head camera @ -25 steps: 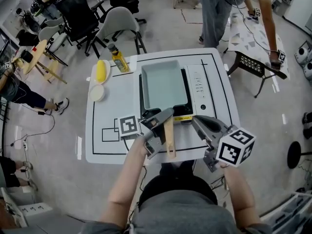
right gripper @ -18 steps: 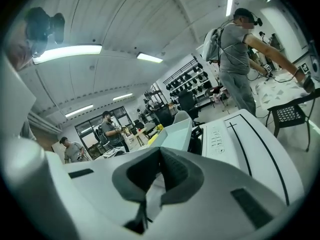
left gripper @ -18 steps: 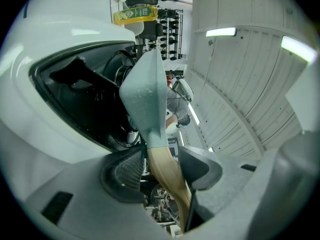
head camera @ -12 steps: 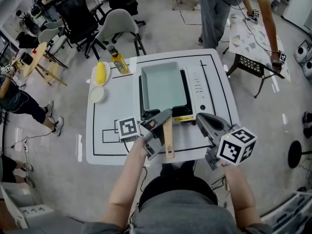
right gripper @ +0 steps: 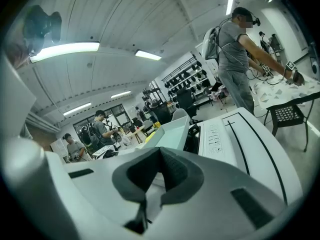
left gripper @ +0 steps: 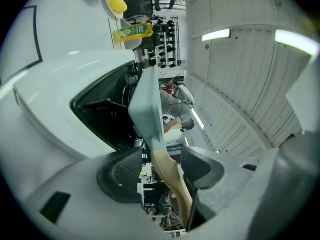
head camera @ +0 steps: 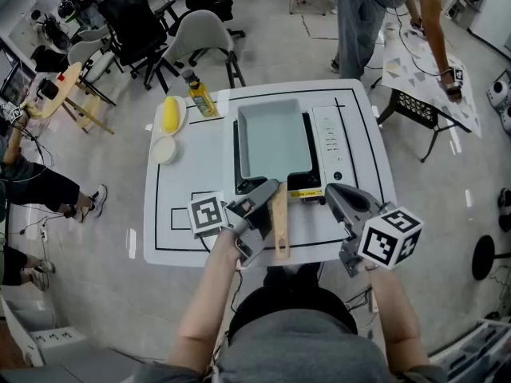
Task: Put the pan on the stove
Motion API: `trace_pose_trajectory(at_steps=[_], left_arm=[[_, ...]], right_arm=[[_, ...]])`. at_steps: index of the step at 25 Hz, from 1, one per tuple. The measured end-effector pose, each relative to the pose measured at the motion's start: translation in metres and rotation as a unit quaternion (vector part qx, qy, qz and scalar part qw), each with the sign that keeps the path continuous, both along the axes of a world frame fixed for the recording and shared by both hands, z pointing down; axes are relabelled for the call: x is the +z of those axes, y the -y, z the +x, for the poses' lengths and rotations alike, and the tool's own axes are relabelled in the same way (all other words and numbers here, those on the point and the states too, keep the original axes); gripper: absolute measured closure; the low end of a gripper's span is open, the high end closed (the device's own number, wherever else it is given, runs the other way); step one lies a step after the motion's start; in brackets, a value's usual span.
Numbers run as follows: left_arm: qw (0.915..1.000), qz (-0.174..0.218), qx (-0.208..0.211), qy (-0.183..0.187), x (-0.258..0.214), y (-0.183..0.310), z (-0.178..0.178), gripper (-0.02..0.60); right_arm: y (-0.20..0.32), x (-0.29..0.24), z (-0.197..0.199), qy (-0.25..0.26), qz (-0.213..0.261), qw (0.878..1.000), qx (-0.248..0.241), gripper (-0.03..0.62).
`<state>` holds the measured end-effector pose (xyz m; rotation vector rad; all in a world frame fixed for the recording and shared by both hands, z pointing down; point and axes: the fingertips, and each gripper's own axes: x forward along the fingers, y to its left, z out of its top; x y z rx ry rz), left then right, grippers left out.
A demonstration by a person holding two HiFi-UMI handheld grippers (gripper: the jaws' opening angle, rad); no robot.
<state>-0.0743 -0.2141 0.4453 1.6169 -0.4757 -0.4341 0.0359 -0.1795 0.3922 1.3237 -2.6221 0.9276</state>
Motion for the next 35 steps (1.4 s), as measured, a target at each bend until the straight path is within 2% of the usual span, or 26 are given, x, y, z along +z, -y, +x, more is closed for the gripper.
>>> trace_pose_trajectory(at_steps=[4,8,10,13,16,22,27,30,35], left_arm=[[0.9993,0.015,-0.023,0.027,-0.004,-0.003,-0.020,0.353],[0.9932,0.058,-0.041,0.093,-0.007,-0.005,-0.037,0.355],[0.9874,0.081,-0.049,0.127,-0.012,-0.005,-0.042,0.363],[0.9661,0.121,-0.064,0.219,-0.012,-0.004,-0.053,0.403],[0.9407,0.165,-0.072,0.288,-0.017,-0.003,-0.057,0.441],[0.8833,0.242,-0.088,0.392,-0.031,-0.001,-0.061,0.489],[0.8442,0.283,-0.100,0.444,-0.039,-0.002,-0.064,0.541],[0.8291,0.301,-0.105,0.459,-0.045,-0.003,-0.065,0.564],[0.8165,0.319,-0.110,0.469,-0.049,-0.006,-0.065,0.575]], right_arm=[[0.002,0.002,-0.002,-0.003,-0.001,1.000,-0.003,0.591],[0.005,0.006,-0.003,-0.009,0.000,1.000,-0.005,0.591],[0.006,0.007,-0.003,-0.011,0.001,1.000,-0.004,0.591],[0.007,0.008,-0.001,-0.013,0.003,1.000,0.000,0.591],[0.008,0.009,0.002,-0.016,0.008,1.000,0.007,0.591],[0.007,0.009,0.010,-0.022,0.014,0.999,0.021,0.591],[0.006,0.008,0.014,-0.031,0.025,0.999,0.028,0.590],[0.005,0.006,0.016,-0.038,0.033,0.998,0.034,0.591],[0.004,0.007,0.020,-0.047,0.047,0.997,0.044,0.591]])
